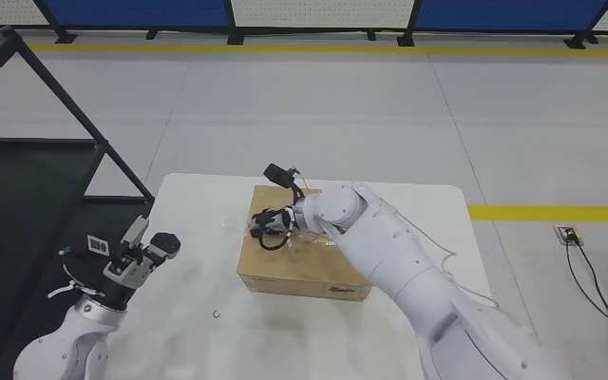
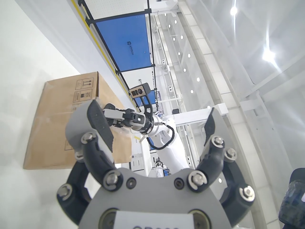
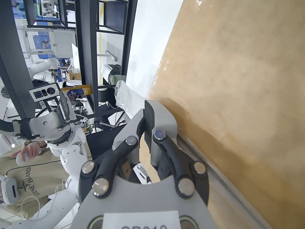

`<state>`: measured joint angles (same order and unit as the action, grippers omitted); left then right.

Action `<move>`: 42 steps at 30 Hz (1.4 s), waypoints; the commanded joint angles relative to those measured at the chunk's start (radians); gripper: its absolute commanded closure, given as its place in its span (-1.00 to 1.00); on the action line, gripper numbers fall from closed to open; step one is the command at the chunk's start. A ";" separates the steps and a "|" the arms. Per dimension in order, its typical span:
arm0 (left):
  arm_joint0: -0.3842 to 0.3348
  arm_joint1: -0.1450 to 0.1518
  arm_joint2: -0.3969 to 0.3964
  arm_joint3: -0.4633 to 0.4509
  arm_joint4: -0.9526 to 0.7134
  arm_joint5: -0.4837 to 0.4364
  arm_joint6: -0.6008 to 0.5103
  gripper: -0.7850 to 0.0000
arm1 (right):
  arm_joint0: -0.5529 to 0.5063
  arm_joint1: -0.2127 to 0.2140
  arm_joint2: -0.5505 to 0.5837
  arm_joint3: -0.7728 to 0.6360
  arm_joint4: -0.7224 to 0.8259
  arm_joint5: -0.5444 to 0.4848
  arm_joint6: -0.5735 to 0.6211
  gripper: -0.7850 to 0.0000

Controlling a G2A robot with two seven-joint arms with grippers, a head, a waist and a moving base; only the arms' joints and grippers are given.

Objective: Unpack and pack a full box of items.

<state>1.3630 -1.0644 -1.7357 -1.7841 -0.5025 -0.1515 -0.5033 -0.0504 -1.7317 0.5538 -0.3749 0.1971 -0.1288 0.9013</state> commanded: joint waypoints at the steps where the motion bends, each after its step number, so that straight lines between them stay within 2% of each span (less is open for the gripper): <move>1: -0.037 -0.001 0.033 0.010 0.019 0.018 -0.004 -1.00 | -0.005 0.007 0.015 0.012 0.008 -0.034 0.013 1.00; 4: -0.089 -0.004 0.078 0.023 0.036 0.036 0.004 -1.00 | -0.014 0.020 0.037 0.017 0.015 -0.082 0.036 1.00; 11: -0.199 -0.011 0.178 0.087 0.074 0.090 -0.013 -1.00 | -0.043 0.063 0.086 0.006 -0.001 -0.141 0.008 1.00; 21: -0.292 -0.025 0.289 0.209 0.118 0.117 -0.001 -1.00 | -0.125 0.169 0.199 -0.108 -0.027 -0.218 -0.007 1.00; 26: -0.320 -0.032 0.316 0.259 0.119 0.112 0.015 -1.00 | -0.206 0.238 0.279 -0.260 -0.070 -0.199 -0.006 1.00; 34: -0.365 -0.043 0.347 0.322 0.108 0.111 0.040 -1.00 | -0.411 0.344 0.448 -0.622 -0.168 -0.071 0.010 1.00; 38: -0.385 -0.049 0.364 0.342 0.105 0.105 0.054 -1.00 | -0.508 0.379 0.519 -0.779 -0.206 -0.008 0.027 1.00; 42: -0.396 -0.055 0.375 0.348 0.089 0.098 0.063 -1.00 | -0.569 0.398 0.562 -0.869 -0.227 0.036 0.037 1.00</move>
<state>0.9697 -1.1180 -1.3634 -1.4369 -0.4132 -0.0521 -0.4429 -0.6056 -1.3381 1.1055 -1.2231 -0.0268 -0.1040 0.9358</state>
